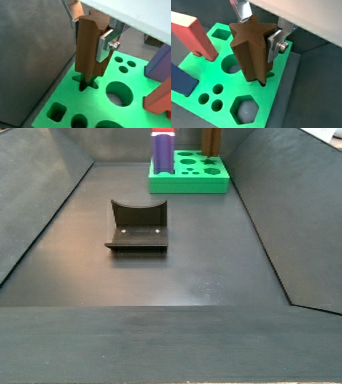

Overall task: Pick up the star object. Move up. Place the star object on the fixture. Regrasp the star object. Move to above the board. Insert the star object.
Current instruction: Insert the star object.

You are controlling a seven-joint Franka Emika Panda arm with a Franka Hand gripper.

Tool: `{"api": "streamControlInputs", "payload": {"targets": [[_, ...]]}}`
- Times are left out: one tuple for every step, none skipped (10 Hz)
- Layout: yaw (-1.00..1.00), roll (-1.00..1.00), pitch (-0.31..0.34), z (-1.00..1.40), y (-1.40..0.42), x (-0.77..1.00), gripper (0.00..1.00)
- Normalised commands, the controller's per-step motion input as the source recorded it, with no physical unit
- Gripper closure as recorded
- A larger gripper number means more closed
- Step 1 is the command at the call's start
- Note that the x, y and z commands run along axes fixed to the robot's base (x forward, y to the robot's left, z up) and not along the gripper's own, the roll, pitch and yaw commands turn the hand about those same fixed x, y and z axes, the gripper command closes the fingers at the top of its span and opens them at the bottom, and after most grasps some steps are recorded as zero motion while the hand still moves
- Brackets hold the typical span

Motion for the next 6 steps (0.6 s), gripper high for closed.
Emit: {"api": "streamControlInputs", "payload": {"targets": [[-0.44, 0.03, -0.010, -0.19, -0.04, -0.08, 1.00], [-0.39, 0.01, 0.000, -0.09, 0.00, -0.06, 1.00], [-0.13, 0.00, 0.000, 0.00, 0.00, 0.00, 1.00], [-0.18, 0.00, -0.017, -0.14, -0.10, 0.00, 1.00], [-0.48, -0.04, -0.031, -0.03, -0.17, 0.02, 1.00], [-0.29, 0.00, 0.000, -0.01, -0.16, 0.24, 1.00]]}}
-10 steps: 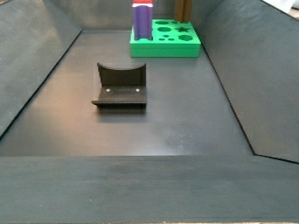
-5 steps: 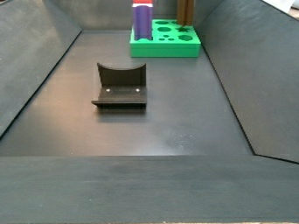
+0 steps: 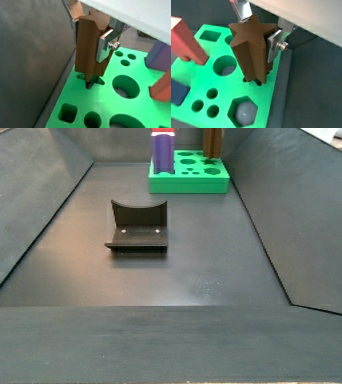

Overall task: Pick up the star object. Move up. Place the star object on the fixture. Regrasp the star object. Move to above the board. Insert the star object.
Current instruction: Insert the star object.

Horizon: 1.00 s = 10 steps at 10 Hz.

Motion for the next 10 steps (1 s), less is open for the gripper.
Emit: {"api": "streamControlInputs", "payload": {"targets": [[-0.29, 0.00, 0.000, 0.00, -0.06, 0.09, 1.00], [0.00, 0.00, 0.000, -0.01, -0.06, 0.00, 1.00], [0.01, 0.00, -0.019, -0.29, -0.03, 0.25, 1.00], [0.03, 0.00, -0.036, -0.24, 0.00, 0.16, 1.00], [0.00, 0.00, -0.003, -0.09, 0.00, 0.08, 1.00], [0.00, 0.00, -0.004, -0.11, -0.01, 0.10, 1.00], [0.00, 0.00, 0.000, -0.05, 0.00, 0.03, 1.00], [0.00, 0.00, 0.000, -0.02, -0.03, 0.04, 1.00], [0.00, 0.03, -0.017, -0.25, 0.00, 0.04, 1.00], [0.00, 0.00, -0.054, -0.28, 0.00, 0.00, 1.00]]}}
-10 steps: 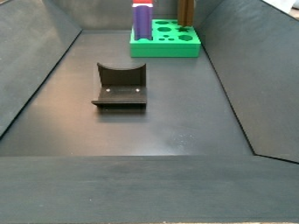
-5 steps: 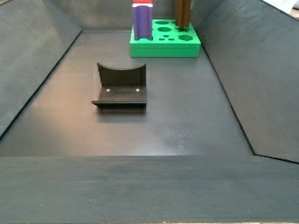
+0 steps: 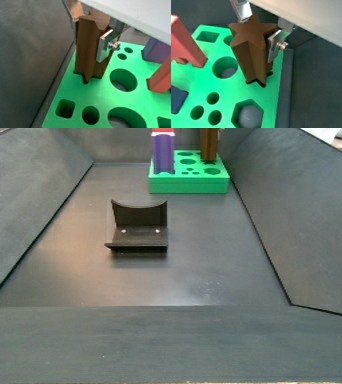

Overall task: Pick up the star object. Move up. Place the star object on the fixture. Regrasp the star object. Move to above the board. Insert the star object.
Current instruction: Insert the star object.

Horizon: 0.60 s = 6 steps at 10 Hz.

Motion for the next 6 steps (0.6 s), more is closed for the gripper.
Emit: {"api": "streamControlInputs", "payload": {"targets": [[0.00, 0.04, -0.066, -0.40, 0.00, 0.00, 1.00], [0.00, 0.00, -0.016, -0.09, -0.01, 0.00, 1.00], [0.00, 0.00, 0.000, -0.08, 0.00, 0.02, 1.00], [0.00, 0.00, -0.106, -0.45, -0.03, 0.00, 1.00], [0.00, -0.03, -0.154, -0.58, -0.17, 0.08, 1.00], [-0.05, -0.11, -0.159, -0.34, -0.22, 0.00, 1.00]]}}
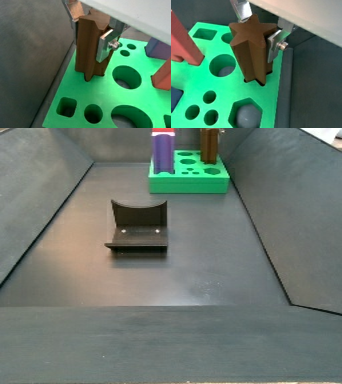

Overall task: Pick up the star object. Move up. Place the star object on the fixture. Regrasp the star object. Move to above the board. Insert the star object.
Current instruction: Insert the star object.

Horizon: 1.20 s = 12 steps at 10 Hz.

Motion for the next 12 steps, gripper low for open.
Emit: {"api": "streamControlInputs", "payload": {"targets": [[-0.28, -0.11, -0.073, -0.16, -0.09, 0.01, 1.00], [-0.31, 0.00, -0.020, 0.00, -0.01, 0.00, 1.00], [0.00, 0.00, 0.000, 0.00, -0.04, 0.01, 1.00], [-0.39, 0.00, 0.000, -0.15, -0.04, 0.23, 1.00], [-0.42, 0.00, -0.013, -0.11, -0.01, 0.05, 1.00], [-0.63, -0.03, -0.046, -0.33, -0.06, 0.17, 1.00], [-0.26, 0.00, -0.060, -0.09, 0.00, 0.00, 1.00], [0.00, 0.00, 0.000, -0.05, -0.05, 0.00, 1.00], [-0.11, 0.07, -0.103, -0.91, 0.00, 0.00, 1.00], [-0.05, 0.08, -0.066, -1.00, 0.00, 0.00, 1.00], [0.00, 0.06, -0.047, -1.00, 0.09, 0.00, 1.00], [0.01, 0.04, -0.023, -1.00, 0.17, 0.00, 1.00]]}}
